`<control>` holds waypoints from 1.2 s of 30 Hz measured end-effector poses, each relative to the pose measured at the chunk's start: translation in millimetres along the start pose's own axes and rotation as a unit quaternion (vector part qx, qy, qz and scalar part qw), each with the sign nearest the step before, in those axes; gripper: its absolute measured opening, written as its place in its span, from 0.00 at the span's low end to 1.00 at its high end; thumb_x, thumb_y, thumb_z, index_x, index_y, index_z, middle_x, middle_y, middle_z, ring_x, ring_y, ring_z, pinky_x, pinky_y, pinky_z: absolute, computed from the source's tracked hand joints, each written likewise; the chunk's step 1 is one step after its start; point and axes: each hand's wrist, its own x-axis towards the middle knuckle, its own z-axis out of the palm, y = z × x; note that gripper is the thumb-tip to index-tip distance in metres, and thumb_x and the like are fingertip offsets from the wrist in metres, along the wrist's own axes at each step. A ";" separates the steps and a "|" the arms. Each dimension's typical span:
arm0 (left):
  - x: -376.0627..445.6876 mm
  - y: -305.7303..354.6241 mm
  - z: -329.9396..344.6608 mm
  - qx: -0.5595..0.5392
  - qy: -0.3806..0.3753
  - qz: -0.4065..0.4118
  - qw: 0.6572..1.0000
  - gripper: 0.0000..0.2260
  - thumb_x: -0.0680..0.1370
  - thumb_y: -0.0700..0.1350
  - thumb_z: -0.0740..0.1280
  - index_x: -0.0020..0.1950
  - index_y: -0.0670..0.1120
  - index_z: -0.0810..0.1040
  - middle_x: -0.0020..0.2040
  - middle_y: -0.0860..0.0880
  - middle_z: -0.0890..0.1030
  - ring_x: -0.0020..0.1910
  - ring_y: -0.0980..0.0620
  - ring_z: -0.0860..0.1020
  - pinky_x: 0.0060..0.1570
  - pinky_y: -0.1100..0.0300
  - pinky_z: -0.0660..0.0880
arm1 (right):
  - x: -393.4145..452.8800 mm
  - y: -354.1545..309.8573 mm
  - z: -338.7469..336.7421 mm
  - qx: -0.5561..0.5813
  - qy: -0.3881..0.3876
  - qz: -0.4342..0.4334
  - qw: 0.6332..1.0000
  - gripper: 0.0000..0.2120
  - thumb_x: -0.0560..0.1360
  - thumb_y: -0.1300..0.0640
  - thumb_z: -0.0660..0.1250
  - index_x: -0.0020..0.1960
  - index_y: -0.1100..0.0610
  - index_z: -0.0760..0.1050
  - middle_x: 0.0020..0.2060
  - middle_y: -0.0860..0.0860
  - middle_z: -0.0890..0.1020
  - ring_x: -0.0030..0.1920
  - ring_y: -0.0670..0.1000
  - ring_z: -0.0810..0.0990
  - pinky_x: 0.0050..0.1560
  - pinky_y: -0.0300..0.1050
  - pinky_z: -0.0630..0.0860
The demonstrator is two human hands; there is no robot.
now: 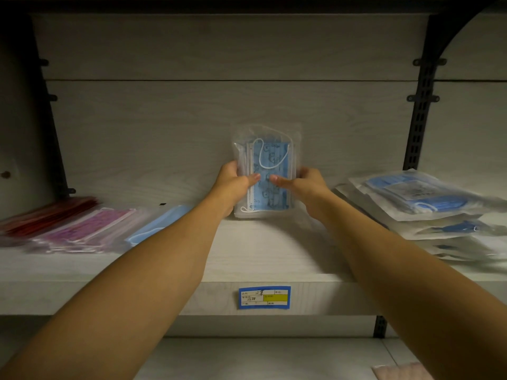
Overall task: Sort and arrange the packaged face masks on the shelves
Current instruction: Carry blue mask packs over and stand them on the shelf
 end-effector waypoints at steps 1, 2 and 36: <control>0.8 -0.2 0.0 0.003 0.006 0.006 1.000 0.15 0.77 0.36 0.72 0.63 0.45 0.78 0.55 0.46 0.84 0.54 0.47 0.84 0.59 0.47 0.80 | 0.0 0.6 0.3 -0.001 -0.011 -0.002 1.000 0.23 0.70 0.57 0.79 0.62 0.59 0.78 0.48 0.50 0.86 0.48 0.50 0.86 0.51 0.49 0.83; 1.1 -0.1 0.1 0.003 0.010 0.011 1.000 0.15 0.77 0.36 0.72 0.63 0.45 0.78 0.55 0.47 0.84 0.54 0.48 0.84 0.59 0.47 0.80 | 0.1 1.2 1.0 -0.003 -0.020 -0.001 1.000 0.25 0.70 0.57 0.79 0.64 0.59 0.77 0.52 0.51 0.86 0.51 0.52 0.86 0.56 0.53 0.82; 1.4 -1.9 3.7 0.053 0.027 0.058 0.997 0.19 0.76 0.36 0.73 0.64 0.48 0.75 0.59 0.48 0.82 0.58 0.48 0.81 0.62 0.48 0.77 | -4.2 2.8 6.0 -0.137 0.037 -0.089 0.986 0.10 0.74 0.63 0.75 0.54 0.57 0.78 0.46 0.55 0.85 0.43 0.50 0.84 0.45 0.47 0.83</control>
